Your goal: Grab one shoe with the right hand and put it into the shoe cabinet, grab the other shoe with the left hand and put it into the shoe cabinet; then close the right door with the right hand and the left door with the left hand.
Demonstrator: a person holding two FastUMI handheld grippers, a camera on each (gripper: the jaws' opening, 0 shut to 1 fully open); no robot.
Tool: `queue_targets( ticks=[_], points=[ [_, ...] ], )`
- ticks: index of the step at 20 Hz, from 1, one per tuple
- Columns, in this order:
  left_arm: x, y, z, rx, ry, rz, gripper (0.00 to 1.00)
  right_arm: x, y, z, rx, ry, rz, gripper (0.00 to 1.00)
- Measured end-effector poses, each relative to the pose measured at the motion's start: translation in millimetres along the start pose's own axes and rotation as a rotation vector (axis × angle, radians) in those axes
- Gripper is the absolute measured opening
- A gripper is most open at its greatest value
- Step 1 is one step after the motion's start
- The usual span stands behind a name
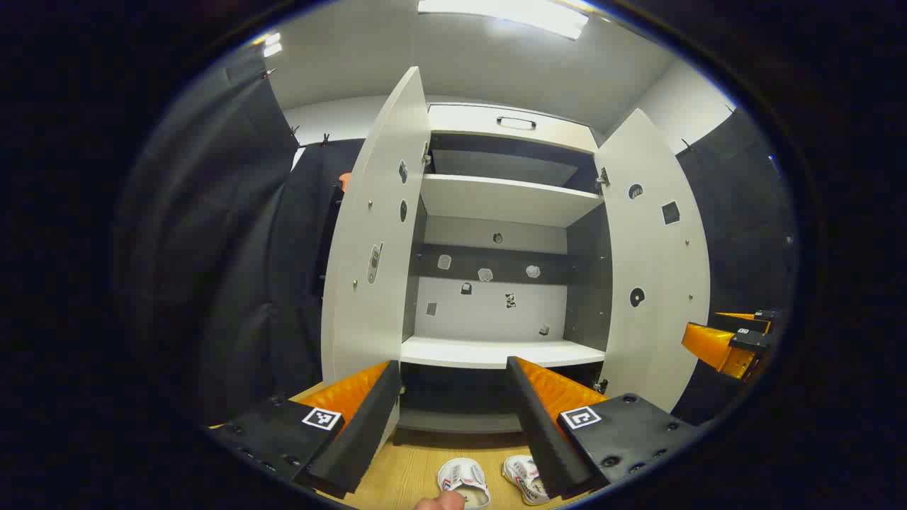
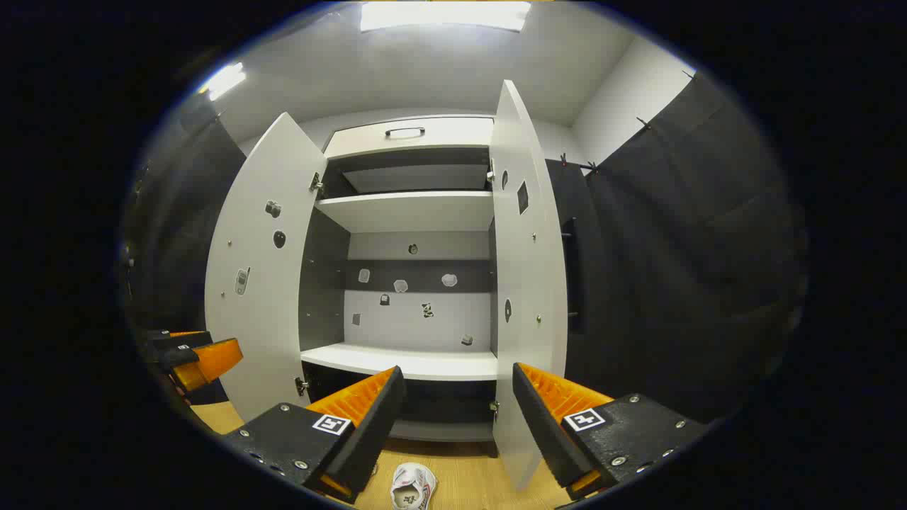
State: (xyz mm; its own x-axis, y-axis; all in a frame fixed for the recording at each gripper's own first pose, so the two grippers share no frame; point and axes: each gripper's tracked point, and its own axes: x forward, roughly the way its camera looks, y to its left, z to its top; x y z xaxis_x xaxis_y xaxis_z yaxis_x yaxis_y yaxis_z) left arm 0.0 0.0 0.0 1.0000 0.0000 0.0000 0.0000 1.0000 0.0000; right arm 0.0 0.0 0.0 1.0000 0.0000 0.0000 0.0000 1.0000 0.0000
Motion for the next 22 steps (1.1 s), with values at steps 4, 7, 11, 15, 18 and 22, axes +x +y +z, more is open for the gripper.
queue_targets(
  ticks=[4, 7, 11, 15, 18, 22],
  points=[
    [-1, -1, -2, -0.006, 0.008, -0.003, 0.97, 0, 1, 0, 0.009, -0.002, 0.000, 0.94],
    [0, 0, -1, -0.001, 0.008, -0.003, 0.97, 0, 1, -1, 0.004, 0.002, -0.003, 0.93],
    [0, 0, -2, 0.008, 0.007, -0.005, 0.96, 0, 3, -5, -0.001, 0.013, -0.001, 0.94],
    [-1, -2, -1, 0.019, 0.005, -0.011, 0.96, 0, 4, -2, 0.005, 0.008, -0.001, 0.93],
    [-2, -2, 0, 0.028, -0.003, -0.012, 0.96, 0, 6, 0, 0.001, 0.003, 0.000, 0.93],
    [-3, 1, 2, 0.025, -0.008, -0.008, 0.96, 1, 11, 5, -0.007, -0.009, 0.011, 0.93]
  ],
)
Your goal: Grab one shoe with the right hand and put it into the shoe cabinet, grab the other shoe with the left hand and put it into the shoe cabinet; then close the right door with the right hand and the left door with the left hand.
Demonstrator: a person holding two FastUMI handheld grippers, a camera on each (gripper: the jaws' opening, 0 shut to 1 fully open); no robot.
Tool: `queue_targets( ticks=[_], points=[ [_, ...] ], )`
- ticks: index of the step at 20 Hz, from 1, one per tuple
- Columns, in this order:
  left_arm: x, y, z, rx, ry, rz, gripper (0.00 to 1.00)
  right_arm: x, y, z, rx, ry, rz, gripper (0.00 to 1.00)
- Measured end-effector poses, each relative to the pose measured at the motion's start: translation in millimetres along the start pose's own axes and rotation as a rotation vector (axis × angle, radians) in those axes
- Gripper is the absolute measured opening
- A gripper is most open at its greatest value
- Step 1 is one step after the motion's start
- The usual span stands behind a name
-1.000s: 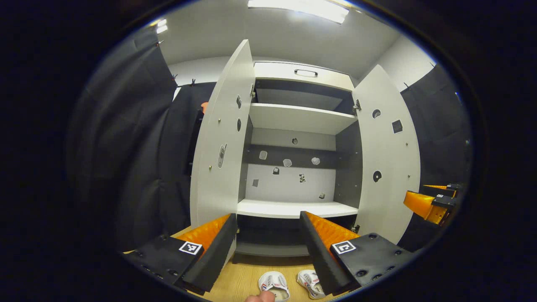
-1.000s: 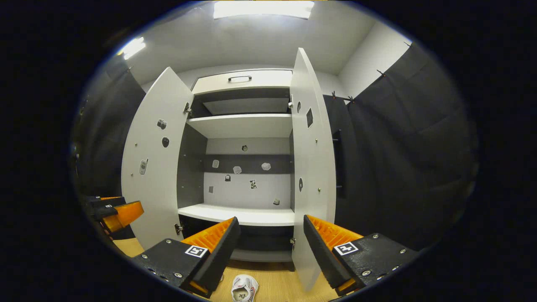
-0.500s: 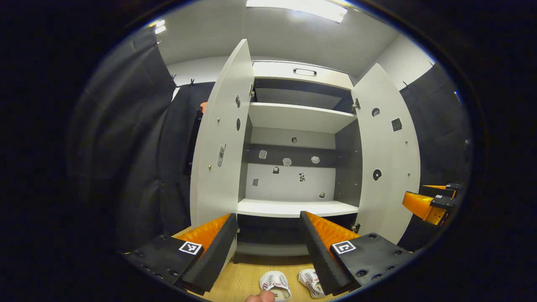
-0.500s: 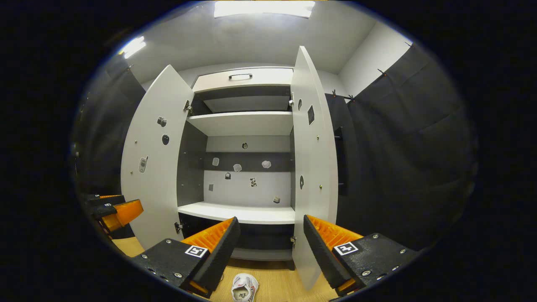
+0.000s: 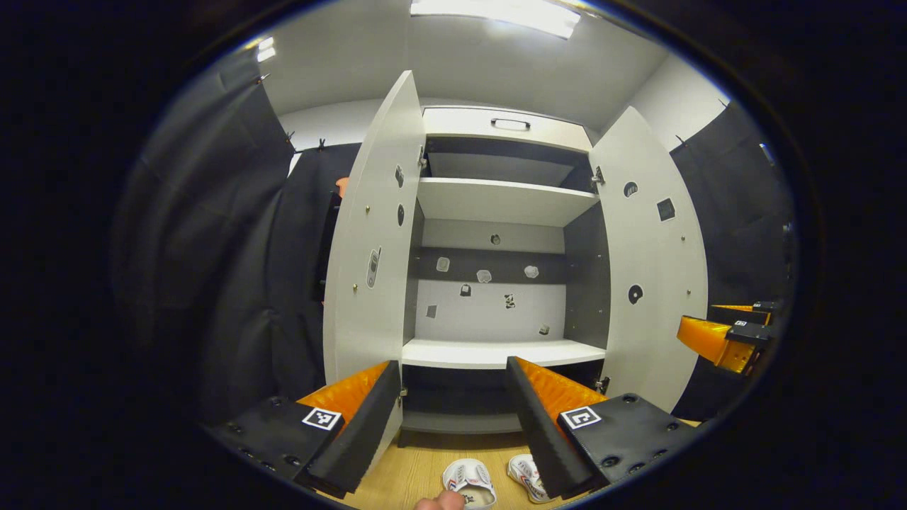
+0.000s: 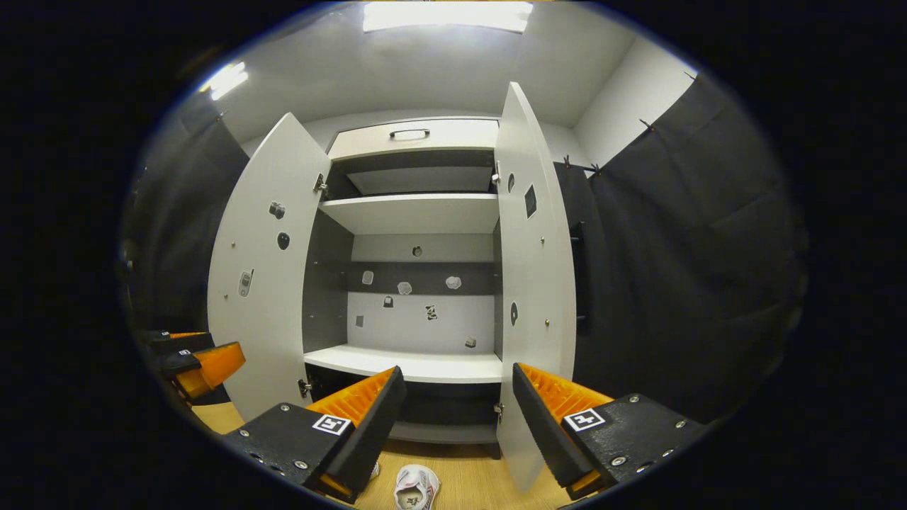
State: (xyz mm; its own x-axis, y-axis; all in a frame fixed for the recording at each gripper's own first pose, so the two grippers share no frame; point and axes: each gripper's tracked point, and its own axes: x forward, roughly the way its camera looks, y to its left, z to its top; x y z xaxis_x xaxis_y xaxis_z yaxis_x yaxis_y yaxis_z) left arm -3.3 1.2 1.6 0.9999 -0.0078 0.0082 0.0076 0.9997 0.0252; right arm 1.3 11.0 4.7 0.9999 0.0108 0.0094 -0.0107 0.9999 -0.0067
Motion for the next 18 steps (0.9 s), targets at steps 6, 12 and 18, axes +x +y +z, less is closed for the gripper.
queue_targets(
  ticks=[6, 12, 18],
  points=[
    [-4, 5, 2, 0.006, 0.000, 0.011, 0.96, 8, 10, -1, -0.007, -0.005, 0.026, 0.93],
    [-8, 10, 6, 0.009, -0.004, 0.023, 0.96, 25, 27, -29, -0.044, 0.018, 0.080, 0.93],
    [-14, 15, 6, 0.019, -0.012, 0.042, 0.96, 37, 36, -120, -0.109, 0.143, 0.089, 0.94]
  ],
)
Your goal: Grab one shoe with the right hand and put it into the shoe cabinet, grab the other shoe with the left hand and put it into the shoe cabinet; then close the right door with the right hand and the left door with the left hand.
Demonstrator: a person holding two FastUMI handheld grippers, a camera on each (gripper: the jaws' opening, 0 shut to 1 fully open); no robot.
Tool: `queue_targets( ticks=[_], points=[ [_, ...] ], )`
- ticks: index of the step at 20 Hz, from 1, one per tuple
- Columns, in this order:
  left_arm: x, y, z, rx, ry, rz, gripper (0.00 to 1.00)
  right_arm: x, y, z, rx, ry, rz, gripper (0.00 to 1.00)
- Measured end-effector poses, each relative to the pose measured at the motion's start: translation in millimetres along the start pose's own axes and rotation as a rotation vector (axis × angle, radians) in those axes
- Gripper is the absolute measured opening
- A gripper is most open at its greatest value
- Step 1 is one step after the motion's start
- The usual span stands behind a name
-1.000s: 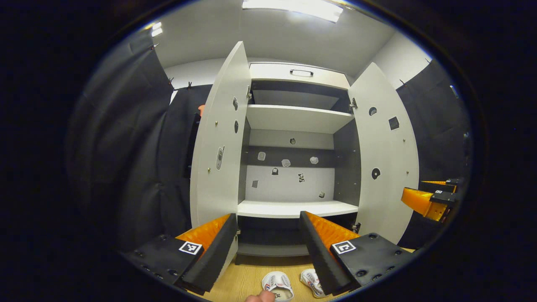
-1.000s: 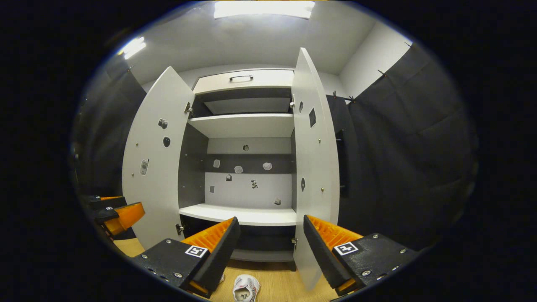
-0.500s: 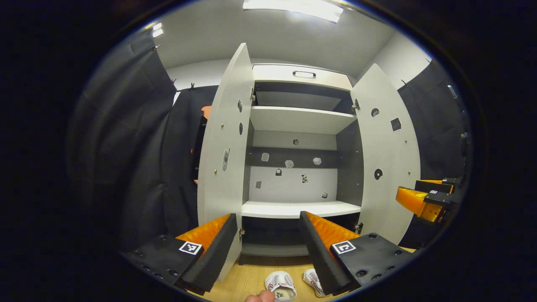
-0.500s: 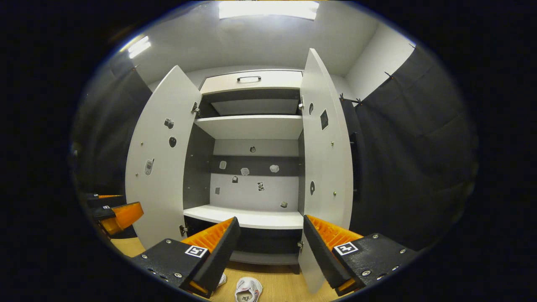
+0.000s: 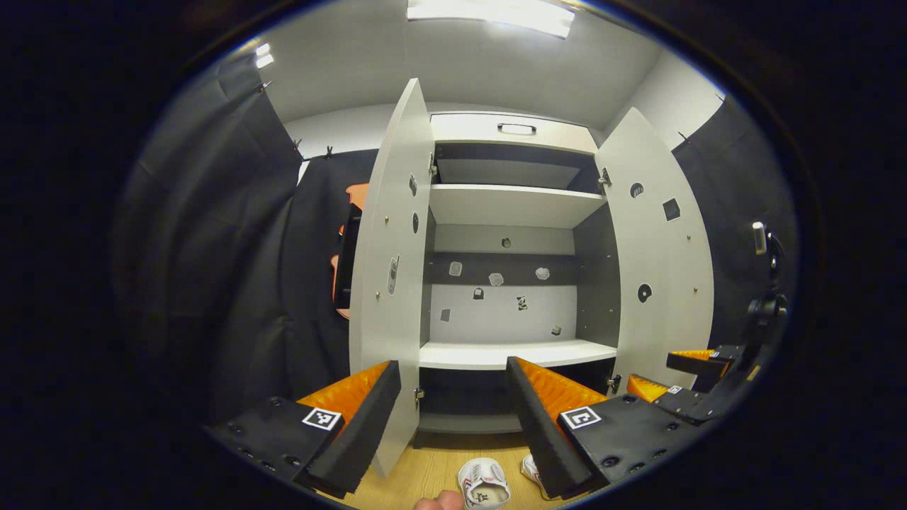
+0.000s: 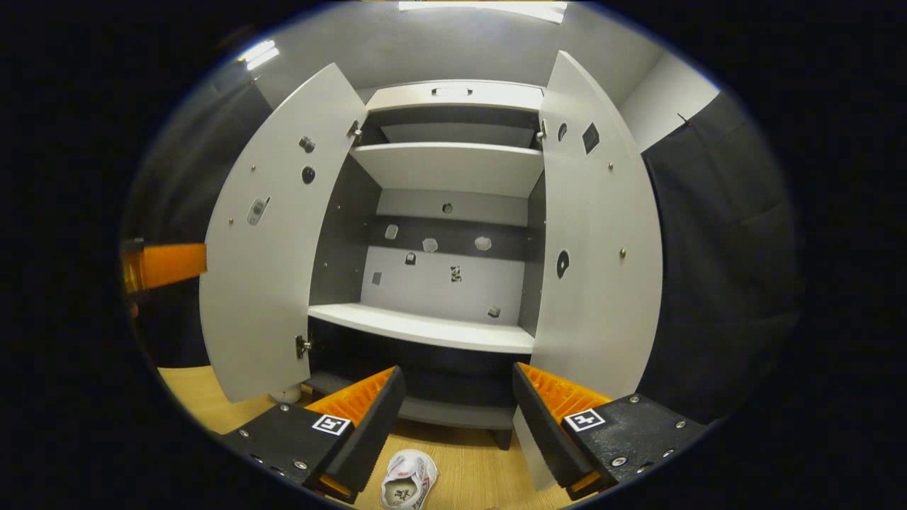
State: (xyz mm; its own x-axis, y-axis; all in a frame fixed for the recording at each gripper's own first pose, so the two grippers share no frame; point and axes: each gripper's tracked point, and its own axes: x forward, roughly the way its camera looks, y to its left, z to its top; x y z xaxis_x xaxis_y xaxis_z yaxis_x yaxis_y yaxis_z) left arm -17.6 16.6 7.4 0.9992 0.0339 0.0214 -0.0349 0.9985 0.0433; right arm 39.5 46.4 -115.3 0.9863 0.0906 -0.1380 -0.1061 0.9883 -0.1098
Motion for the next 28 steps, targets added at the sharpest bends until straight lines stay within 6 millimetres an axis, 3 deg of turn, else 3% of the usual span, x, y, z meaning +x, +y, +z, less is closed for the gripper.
queue_targets(
  ticks=[5, 10, 17, 22, 28],
  points=[
    [-4, 3, -4, -0.013, 0.013, 0.006, 0.96, 9, 24, -80, 0.040, 0.162, 0.058, 0.94],
    [-10, 10, -2, -0.019, 0.005, 0.019, 0.96, 8, 28, -162, 0.047, 0.346, 0.067, 0.95],
    [-13, 17, -2, -0.011, 0.006, 0.033, 0.99, 1, 32, -249, -0.028, 0.537, 0.084, 0.94],
    [-16, 15, -2, 0.002, 0.012, 0.030, 0.96, 12, 34, -281, -0.035, 0.618, 0.084, 0.89],
    [-16, 13, 0, 0.014, 0.012, 0.028, 0.99, 40, 34, -301, -0.015, 0.657, 0.083, 0.77]
  ],
)
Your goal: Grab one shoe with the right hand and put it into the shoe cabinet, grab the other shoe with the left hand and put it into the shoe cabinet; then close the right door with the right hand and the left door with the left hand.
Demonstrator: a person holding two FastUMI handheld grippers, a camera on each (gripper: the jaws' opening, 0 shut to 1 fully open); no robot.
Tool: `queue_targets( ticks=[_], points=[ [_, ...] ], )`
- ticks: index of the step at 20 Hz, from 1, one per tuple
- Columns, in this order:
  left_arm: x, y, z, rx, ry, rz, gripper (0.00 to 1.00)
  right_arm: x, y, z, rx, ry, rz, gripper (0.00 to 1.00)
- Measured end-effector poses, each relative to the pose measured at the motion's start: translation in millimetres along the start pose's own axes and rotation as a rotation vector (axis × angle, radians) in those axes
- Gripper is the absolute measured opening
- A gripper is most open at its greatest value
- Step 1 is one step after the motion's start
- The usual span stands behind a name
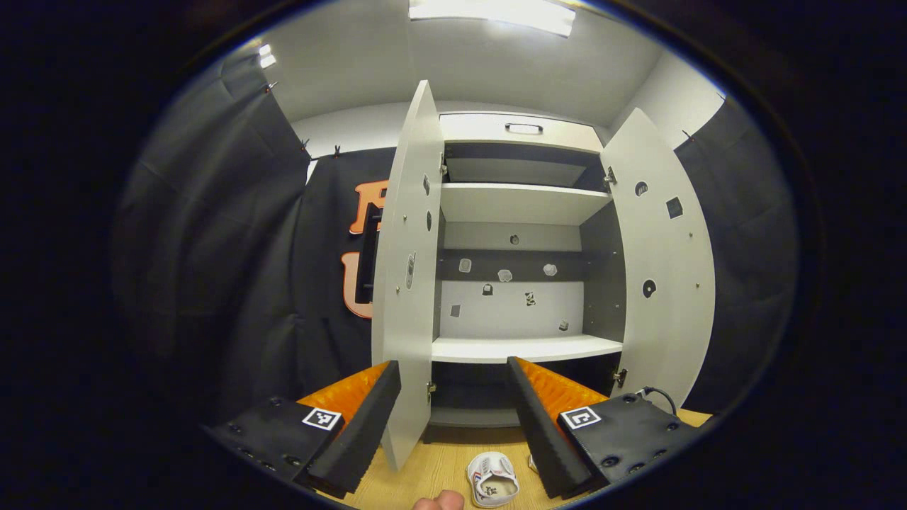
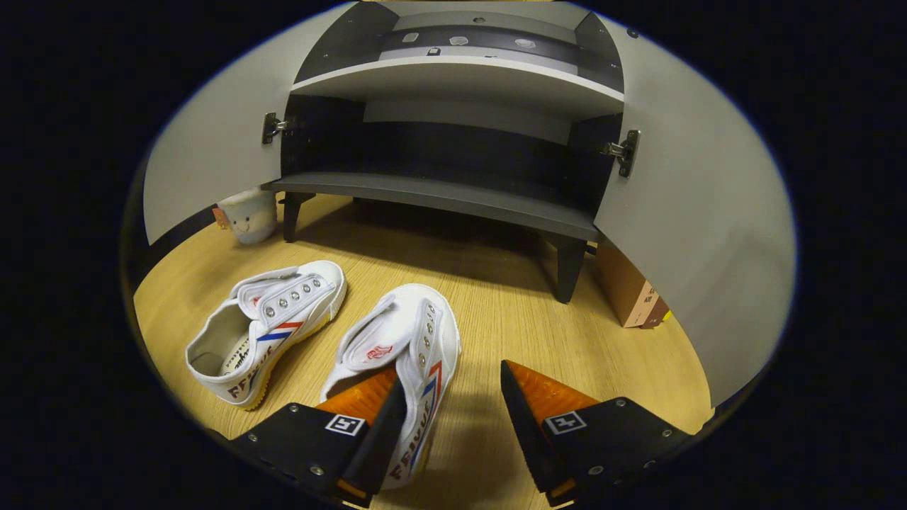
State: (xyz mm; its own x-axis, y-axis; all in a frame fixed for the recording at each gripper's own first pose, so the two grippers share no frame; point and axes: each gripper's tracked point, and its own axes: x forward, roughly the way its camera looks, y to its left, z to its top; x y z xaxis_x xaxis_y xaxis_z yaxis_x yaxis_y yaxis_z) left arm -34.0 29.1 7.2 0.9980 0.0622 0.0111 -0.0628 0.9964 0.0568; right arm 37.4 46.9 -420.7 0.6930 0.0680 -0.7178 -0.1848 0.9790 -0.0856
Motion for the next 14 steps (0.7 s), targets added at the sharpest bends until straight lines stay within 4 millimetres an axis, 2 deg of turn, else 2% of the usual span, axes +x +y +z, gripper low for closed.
queue_targets(
  ticks=[3, 5, 6, 7, 9, 11, 12, 14],
  points=[
    [0, -1, 0, 0.001, 0.002, -0.003, 0.96, 15, 7, -1, 0.009, 0.015, 0.032, 0.72],
    [0, 0, 1, 0.005, 0.000, 0.006, 0.94, 22, 15, 0, 0.006, 0.012, 0.048, 0.57],
    [1, 0, 2, 0.002, -0.004, 0.009, 0.96, 25, 19, 0, 0.001, 0.008, 0.054, 0.45],
    [0, 0, 3, -0.002, -0.004, 0.008, 0.94, 26, 17, 0, -0.017, 0.005, 0.035, 0.40],
    [2, 1, 2, -0.002, -0.003, 0.011, 0.96, 28, 12, 1, -0.031, -0.002, 0.018, 0.25],
    [3, 1, 1, -0.005, 0.000, 0.013, 0.96, 31, 2, -3, -0.022, 0.020, -0.013, 0.18],
    [3, 1, 1, -0.008, 0.000, 0.014, 0.96, 30, 0, -4, -0.018, 0.026, -0.015, 0.08],
    [4, 0, 2, -0.012, -0.004, 0.014, 0.99, 31, -1, -3, -0.024, 0.026, -0.013, 0.03]
  ],
)
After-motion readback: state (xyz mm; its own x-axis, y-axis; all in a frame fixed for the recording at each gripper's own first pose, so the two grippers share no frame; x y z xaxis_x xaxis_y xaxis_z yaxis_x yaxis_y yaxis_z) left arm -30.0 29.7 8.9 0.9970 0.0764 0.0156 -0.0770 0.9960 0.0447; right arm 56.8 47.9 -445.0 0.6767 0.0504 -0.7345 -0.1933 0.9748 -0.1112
